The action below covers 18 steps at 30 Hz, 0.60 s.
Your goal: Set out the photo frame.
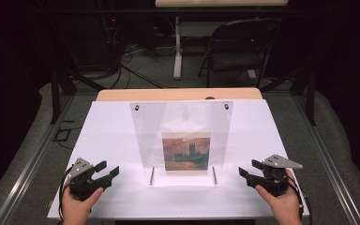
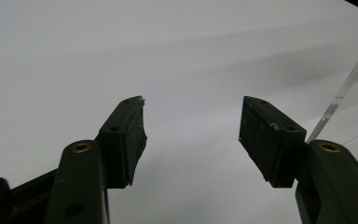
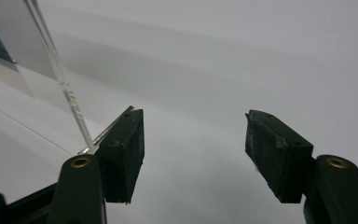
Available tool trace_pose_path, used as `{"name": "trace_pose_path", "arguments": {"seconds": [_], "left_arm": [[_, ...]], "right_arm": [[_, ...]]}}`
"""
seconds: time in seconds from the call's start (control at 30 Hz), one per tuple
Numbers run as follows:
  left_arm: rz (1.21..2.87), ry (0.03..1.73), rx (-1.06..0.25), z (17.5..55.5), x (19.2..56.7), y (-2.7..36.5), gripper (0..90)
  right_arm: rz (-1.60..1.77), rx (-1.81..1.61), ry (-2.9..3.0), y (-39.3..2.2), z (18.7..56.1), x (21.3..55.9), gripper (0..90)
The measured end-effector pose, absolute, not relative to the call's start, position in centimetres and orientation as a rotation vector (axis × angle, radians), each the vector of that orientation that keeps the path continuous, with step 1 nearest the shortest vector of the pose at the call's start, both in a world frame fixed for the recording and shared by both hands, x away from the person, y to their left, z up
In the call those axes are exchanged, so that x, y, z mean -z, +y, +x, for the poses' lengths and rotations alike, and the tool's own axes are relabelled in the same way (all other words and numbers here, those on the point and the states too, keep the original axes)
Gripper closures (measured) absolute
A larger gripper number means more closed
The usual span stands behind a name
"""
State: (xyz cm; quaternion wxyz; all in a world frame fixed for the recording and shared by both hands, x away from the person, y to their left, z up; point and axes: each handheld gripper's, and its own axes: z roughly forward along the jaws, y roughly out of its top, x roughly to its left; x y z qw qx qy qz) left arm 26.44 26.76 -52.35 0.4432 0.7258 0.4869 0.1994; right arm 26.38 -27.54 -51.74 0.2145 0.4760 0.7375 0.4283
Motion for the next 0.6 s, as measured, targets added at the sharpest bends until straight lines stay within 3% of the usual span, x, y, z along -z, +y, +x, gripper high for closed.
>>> {"name": "trace_pose_path", "arguments": {"seconds": [0.6], "left_arm": [[1.942,1.155,-0.459,26.7,53.8,24.9,40.3]], "right_arm": [[1.419,-1.173,2.125,-27.8,27.0,54.7,37.3]]}}
